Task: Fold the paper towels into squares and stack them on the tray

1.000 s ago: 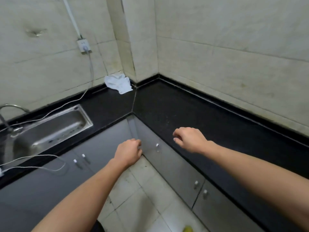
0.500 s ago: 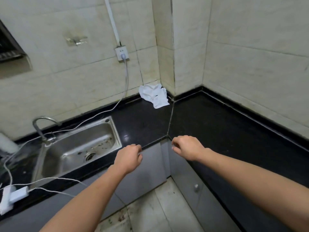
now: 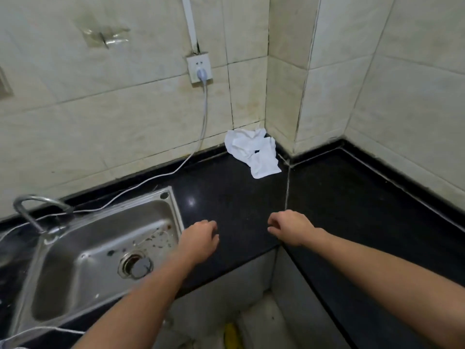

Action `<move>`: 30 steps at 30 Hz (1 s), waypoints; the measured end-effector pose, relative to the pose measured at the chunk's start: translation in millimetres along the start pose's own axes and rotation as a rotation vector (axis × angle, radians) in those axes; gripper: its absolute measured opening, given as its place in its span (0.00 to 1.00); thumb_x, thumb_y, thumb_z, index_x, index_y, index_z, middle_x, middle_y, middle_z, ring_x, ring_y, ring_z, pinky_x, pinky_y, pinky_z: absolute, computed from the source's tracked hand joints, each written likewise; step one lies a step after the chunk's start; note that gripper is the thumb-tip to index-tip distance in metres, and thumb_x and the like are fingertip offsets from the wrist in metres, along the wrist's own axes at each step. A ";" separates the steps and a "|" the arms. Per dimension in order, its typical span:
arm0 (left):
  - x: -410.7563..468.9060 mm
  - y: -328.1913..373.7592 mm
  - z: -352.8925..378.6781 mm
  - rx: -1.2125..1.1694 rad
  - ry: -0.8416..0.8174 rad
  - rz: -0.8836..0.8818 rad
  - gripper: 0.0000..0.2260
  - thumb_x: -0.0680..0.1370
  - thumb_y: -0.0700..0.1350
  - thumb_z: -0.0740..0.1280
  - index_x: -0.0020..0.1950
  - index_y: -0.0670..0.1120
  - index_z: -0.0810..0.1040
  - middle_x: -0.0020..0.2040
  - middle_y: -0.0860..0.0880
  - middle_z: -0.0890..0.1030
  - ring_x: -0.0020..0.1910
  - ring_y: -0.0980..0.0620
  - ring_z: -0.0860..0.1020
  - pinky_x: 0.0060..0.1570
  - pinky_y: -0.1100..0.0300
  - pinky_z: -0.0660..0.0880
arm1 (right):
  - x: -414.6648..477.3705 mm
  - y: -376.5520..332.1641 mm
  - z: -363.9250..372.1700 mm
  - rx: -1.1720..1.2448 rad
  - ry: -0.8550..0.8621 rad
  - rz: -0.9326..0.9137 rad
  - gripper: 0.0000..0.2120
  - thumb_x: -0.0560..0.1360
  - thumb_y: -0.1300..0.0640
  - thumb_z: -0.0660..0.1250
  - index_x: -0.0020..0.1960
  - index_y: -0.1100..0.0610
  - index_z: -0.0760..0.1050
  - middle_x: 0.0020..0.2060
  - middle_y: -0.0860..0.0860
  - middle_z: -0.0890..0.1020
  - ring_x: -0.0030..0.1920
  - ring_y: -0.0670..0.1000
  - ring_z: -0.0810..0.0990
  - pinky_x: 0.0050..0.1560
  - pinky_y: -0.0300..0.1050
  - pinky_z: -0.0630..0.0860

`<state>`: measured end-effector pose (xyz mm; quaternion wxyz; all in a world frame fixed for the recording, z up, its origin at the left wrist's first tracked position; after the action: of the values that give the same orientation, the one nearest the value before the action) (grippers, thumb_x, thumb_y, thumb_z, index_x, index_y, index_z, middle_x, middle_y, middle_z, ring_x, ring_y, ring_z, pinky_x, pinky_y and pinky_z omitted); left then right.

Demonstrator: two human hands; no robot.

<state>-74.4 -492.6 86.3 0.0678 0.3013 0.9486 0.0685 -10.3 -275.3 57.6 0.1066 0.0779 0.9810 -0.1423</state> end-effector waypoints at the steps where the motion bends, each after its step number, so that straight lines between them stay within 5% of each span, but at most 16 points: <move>1: 21.1 -10.1 0.2 -0.011 -0.001 0.009 0.09 0.78 0.51 0.61 0.54 0.49 0.76 0.51 0.49 0.79 0.51 0.48 0.78 0.49 0.52 0.76 | 19.4 4.8 -1.0 0.014 -0.001 0.029 0.11 0.76 0.45 0.63 0.56 0.48 0.76 0.49 0.49 0.81 0.51 0.54 0.80 0.49 0.48 0.76; 18: 219.9 -53.9 34.6 -0.100 -0.167 0.086 0.10 0.79 0.51 0.62 0.55 0.49 0.76 0.52 0.50 0.78 0.49 0.50 0.77 0.45 0.56 0.73 | 214.0 98.7 -4.7 0.159 -0.080 0.333 0.10 0.75 0.48 0.67 0.54 0.49 0.78 0.52 0.51 0.82 0.52 0.54 0.80 0.53 0.48 0.77; 30: 250.0 -86.2 75.7 -0.131 -0.292 -0.067 0.09 0.78 0.49 0.62 0.53 0.47 0.76 0.48 0.49 0.78 0.47 0.48 0.77 0.44 0.55 0.75 | 350.3 131.2 18.2 -0.218 -0.083 0.263 0.19 0.74 0.59 0.65 0.65 0.58 0.70 0.61 0.57 0.72 0.60 0.58 0.73 0.50 0.50 0.74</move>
<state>-312.4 -410.4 -24.6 0.2266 0.2713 0.9317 0.0835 -320.9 -113.5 -74.9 0.1726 0.1875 0.9667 -0.0228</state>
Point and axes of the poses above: each hand's wrist, its own x-axis towards the middle knuckle, its own z-axis out of the palm, y = z × x, the point moved 8 cm from there along x, towards the middle knuckle
